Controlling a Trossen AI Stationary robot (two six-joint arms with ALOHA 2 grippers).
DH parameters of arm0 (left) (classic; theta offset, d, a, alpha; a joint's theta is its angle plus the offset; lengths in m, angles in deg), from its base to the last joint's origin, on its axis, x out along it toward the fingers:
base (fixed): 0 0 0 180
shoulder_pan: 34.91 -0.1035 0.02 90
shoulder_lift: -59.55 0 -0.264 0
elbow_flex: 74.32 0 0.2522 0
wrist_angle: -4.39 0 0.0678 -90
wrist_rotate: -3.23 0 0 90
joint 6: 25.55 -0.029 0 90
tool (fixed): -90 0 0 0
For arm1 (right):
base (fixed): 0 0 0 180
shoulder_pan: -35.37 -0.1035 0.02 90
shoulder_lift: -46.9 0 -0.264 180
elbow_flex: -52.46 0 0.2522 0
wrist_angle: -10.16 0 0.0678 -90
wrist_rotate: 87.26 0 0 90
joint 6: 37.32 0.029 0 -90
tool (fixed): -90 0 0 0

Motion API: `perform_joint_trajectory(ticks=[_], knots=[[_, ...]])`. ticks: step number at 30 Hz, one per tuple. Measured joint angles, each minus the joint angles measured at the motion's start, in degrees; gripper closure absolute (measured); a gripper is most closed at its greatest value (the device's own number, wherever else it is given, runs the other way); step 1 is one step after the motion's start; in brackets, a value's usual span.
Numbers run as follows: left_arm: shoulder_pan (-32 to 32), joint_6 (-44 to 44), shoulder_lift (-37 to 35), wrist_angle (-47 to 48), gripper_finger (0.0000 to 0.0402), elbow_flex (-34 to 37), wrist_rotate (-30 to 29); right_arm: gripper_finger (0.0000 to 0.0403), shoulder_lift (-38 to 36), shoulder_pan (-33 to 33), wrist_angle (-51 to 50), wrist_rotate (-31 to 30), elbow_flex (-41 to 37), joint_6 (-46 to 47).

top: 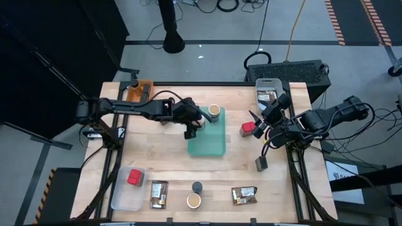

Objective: Sort spices by type
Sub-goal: Put the top brown seasoning bottle into the blue bin

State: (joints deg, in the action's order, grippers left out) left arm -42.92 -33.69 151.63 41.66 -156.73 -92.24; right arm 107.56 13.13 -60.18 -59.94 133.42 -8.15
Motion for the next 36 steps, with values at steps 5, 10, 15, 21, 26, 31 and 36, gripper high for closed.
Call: perform_joint_trajectory(ticks=[5, 10, 15, 21, 26, 31, 36], knots=[[-0.5, -3.2, 0.6, -1.7, 0.0121, 0.5, 0.2, 0.0167, 0.0, 0.0, 0.3, 0.0, 0.0, 0.4], [-3.3, -4.0, 0.7, -1.9, 0.0121, 0.9, 0.6, 0.0167, 0.1, 0.0, 0.3, 0.0, 0.0, 0.4], [-6.7, -2.9, 0.8, -1.3, 0.0121, 1.2, 1.7, 0.0167, 0.1, 0.0, 0.3, 0.0, 0.0, 0.4], [-9.1, -2.8, 1.7, -1.7, 0.0121, 1.2, 3.8, 0.0167, 0.1, 0.0, 0.3, 0.0, 0.0, 0.4], [-9.7, -2.3, 3.9, -1.6, 0.0121, 1.2, 4.9, 0.0167, 0.1, 0.0, 0.3, 0.0, 0.0, 0.4], [-9.8, -1.6, 4.4, -1.7, 0.0121, 1.2, 4.3, 0.0167, 0.1, 0.0, 0.3, 0.0, 0.0, 0.4], [-10.0, -1.3, 4.4, -2.1, 0.0121, 1.2, 3.9, 0.0167, 0.1, 0.0, 0.2, 0.0, 0.0, 0.4]])
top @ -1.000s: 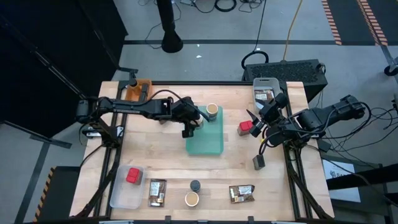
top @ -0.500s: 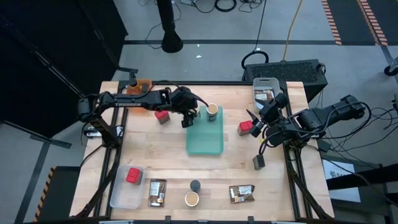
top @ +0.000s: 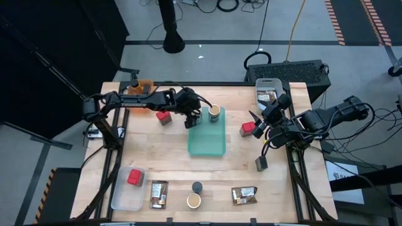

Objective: Sort spices by type
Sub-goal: Put the top brown seasoning bottle into the blue bin, then put the right red seasoning can into the transparent bin

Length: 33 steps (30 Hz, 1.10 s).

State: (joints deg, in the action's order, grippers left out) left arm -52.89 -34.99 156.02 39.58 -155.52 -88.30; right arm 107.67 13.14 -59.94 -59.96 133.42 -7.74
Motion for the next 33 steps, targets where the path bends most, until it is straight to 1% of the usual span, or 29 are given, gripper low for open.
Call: perform_joint_trajectory(ticks=[6, 12, 22, 27, 33], knots=[[-0.1, 0.1, 1.0, -0.1, 0.012, 0.0, -0.2, 0.0167, 0.0, 0.0, 0.0, 0.0, 0.0, 0.0], [-0.1, 1.6, 1.0, -0.5, 0.0099, 0.0, -0.5, 0.0167, 0.0, 0.0, -0.1, 0.0, 0.0, 0.0], [-0.1, 1.6, 1.0, -1.3, 0.0094, -0.1, -0.7, 0.0167, 0.0, 0.0, -0.2, 0.0, 0.0, 0.7], [-0.1, 1.6, 1.0, -1.6, 0.0092, -0.1, -0.7, 0.0167, 0.0, 0.0, -0.2, 1.6, 0.0, 1.0], [0.1, 1.7, 0.9, 3.1, 0.0092, -3.1, -0.7, 0.0167, 0.0, 0.0, -0.4, 1.7, 0.0, 1.3]])
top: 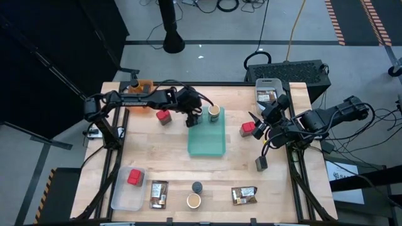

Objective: Sort spices by type
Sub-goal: Put the right red seasoning can into the transparent bin

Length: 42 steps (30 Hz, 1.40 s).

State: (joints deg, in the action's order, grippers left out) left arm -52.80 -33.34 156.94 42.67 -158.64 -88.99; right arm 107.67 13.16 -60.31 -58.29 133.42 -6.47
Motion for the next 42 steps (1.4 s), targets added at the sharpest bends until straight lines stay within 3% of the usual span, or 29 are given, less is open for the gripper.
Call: perform_joint_trajectory(ticks=[9, 11, 15, 20, 24, 30, 34, 37, 42], knots=[[0.3, -0.1, -0.7, 6.3, 0.0092, -5.6, -1.9, 0.0167, 0.0, 0.0, 0.0, 0.2, 0.0, 1.2], [1.6, 0.0, -1.7, 6.0, 0.0092, -5.8, -4.7, 0.0167, 0.0, 0.0, 0.0, 2.2, 0.0, 2.0], [6.3, 0.5, -4.7, 6.1, 0.0092, -5.8, -11.8, 0.0167, 0.0, 0.0, -0.9, 6.3, 0.0, 8.4], [13.4, 1.0, -10.3, 5.4, 0.0092, -5.5, -13.6, 0.0167, 0.2, 0.1, -1.5, 9.0, 0.0, 16.4], [18.5, 1.0, -16.9, 0.7, 0.0092, -0.5, -21.4, 0.0167, 1.5, 0.1, -1.4, 9.8, 0.0, 19.6], [25.0, 8.1, -26.6, 0.1, 0.0092, 8.1, -24.1, 0.0167, 4.9, 1.2, -1.4, 14.7, 0.0, 17.2], [30.3, 12.9, -30.9, 0.3, 0.0091, 11.3, -30.9, 0.0167, 6.1, 3.2, -0.9, 18.8, 0.0, 14.7], [33.9, 15.6, -33.6, 2.6, 0.0091, 11.8, -34.7, 0.0167, 6.3, 6.6, -1.1, 24.4, 0.0, 12.9], [37.6, 22.3, -37.2, 6.0, 0.0091, 11.8, -35.4, 0.0167, 6.3, 13.5, -3.6, 34.0, 0.0, 3.8]])
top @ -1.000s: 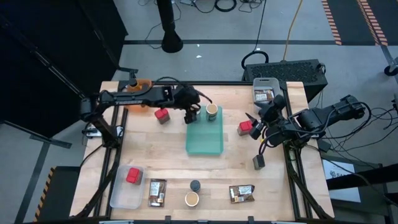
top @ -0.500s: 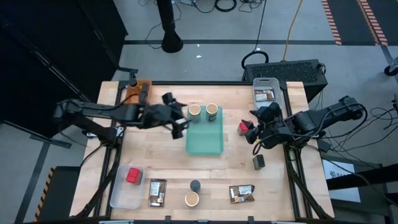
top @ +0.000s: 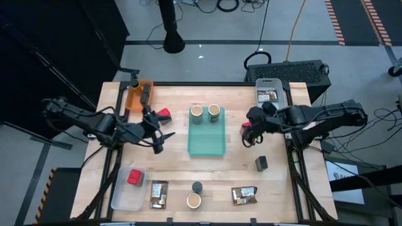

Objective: Sort spices by type
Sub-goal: Put the right red seasoning can into the transparent bin

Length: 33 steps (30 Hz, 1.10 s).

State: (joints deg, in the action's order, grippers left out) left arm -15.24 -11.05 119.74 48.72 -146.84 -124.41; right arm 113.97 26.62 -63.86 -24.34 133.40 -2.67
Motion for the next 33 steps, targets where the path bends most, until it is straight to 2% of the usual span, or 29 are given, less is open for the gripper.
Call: perform_joint_trajectory(ticks=[5, 11, 15, 22, 25, 33], knots=[[1.2, 1.7, -1.7, 1.6, 0.0091, 0.0, -0.6, 0.0167, 1.4, 6.5, -2.6, 8.2, 0.0, -17.4], [1.2, 1.8, -1.8, 2.2, 0.0091, 0.0, -0.9, 0.0167, 6.3, 10.9, -7.6, 9.5, 0.0, -33.3], [1.3, 1.8, -1.8, 3.1, 0.0091, 0.0, -1.2, 0.0167, 9.0, 12.8, -8.6, 10.1, 0.0, -37.2], [1.3, 1.8, -1.8, 3.8, 0.0091, 0.0, -1.7, 0.0167, 12.4, 15.8, -9.0, 17.1, 0.0, -46.4], [1.3, 2.8, -1.7, 5.3, 0.0091, 0.0, -1.7, 0.0167, 12.5, 16.7, -9.0, 17.3, 0.0, -50.6], [1.3, 4.7, -1.7, 6.1, 0.0091, 0.2, -1.9, 0.0167, 12.5, 19.5, -6.5, 18.2, -2.8, -51.4]])
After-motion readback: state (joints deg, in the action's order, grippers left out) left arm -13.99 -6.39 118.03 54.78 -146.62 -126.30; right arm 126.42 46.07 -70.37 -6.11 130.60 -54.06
